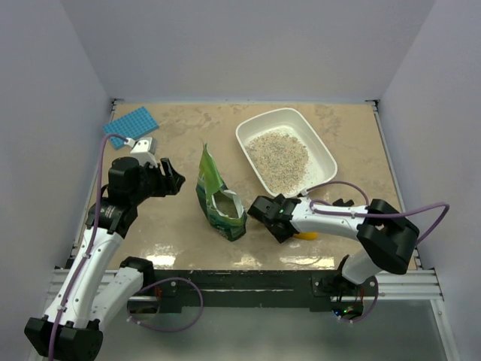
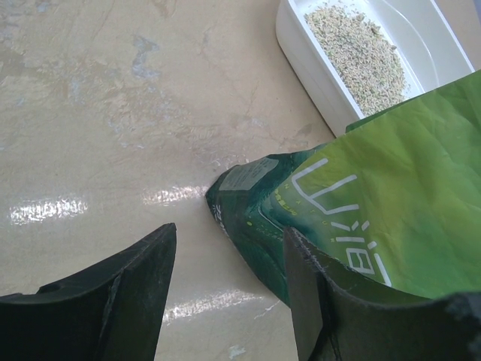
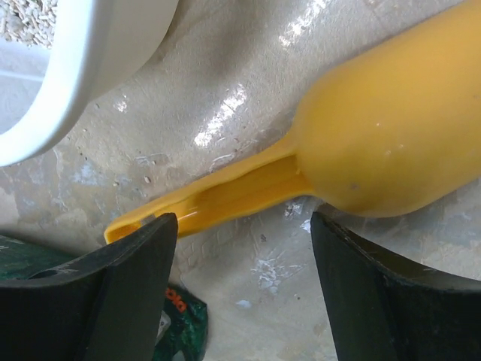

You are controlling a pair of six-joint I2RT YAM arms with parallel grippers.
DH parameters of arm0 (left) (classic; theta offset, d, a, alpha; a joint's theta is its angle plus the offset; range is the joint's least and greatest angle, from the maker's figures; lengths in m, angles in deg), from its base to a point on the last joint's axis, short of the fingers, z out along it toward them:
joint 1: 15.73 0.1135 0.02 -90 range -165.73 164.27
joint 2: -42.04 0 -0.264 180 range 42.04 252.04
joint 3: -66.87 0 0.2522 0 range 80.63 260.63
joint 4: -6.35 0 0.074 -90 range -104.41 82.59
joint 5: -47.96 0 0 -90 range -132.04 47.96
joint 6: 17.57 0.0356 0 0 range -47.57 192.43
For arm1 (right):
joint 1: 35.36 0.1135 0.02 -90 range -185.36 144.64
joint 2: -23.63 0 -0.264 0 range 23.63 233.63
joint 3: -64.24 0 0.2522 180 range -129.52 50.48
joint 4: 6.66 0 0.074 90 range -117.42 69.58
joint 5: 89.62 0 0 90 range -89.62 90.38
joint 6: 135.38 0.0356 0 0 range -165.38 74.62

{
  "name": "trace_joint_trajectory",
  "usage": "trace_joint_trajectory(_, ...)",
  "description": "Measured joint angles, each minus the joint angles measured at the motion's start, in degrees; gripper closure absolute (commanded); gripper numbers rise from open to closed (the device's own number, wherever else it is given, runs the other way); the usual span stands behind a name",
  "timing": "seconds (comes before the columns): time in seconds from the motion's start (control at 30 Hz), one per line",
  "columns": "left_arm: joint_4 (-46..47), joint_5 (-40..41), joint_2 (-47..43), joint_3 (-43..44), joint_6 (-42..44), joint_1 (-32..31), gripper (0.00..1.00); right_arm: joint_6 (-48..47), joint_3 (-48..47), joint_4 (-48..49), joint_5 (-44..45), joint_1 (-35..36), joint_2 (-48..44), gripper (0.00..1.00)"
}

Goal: Fill the litter box with clean litter

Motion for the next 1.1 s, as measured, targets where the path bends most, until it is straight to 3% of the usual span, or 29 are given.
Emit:
trace_joint_trajectory(0.07,-0.02,0.24,-0.02,0.0,0.07,-0.13,0.37,-0.33,-0.07,0.66,-0.02,0.0,0.39,0.37)
trace_joint_trajectory(0.2,-0.02,0.74,-0.02,0.0,0.24,-0.59,0.37,-0.92,-0.07,1.73,-0.46,-0.04,0.87,0.44)
trace_joint_trajectory(0.3,-0.02,1.01,-0.02,0.0,0.39,-0.68,0.37,-1.25,0.22,2.45,-0.87,-0.04,0.96,0.56)
trace_joint_trajectory(0.33,-0.02,1.07,-0.02,0.0,0.42,-0.68,0.37,-1.33,0.5,2.99,-0.98,-0.04,0.94,0.71)
trace_joint_trajectory(0.43,0.0,1.2,-0.02,-0.17,0.44,-0.68,0.37,-1.84,1.09,4.76,-1.01,-0.04,0.79,1.0)
trace_joint_trajectory(0.77,-0.02,1.42,-0.28,-0.85,0.48,-0.7,0.37,-1.38,7.37,6.03,-2.16,0.04,-6.05,1.0)
trace_joint_trajectory(1.1,0.0,0.46,-0.33,-0.85,1.4,-0.74,0.37,2.32,10.64,-7.98,-2.12,5.07,-23.63,1.0)
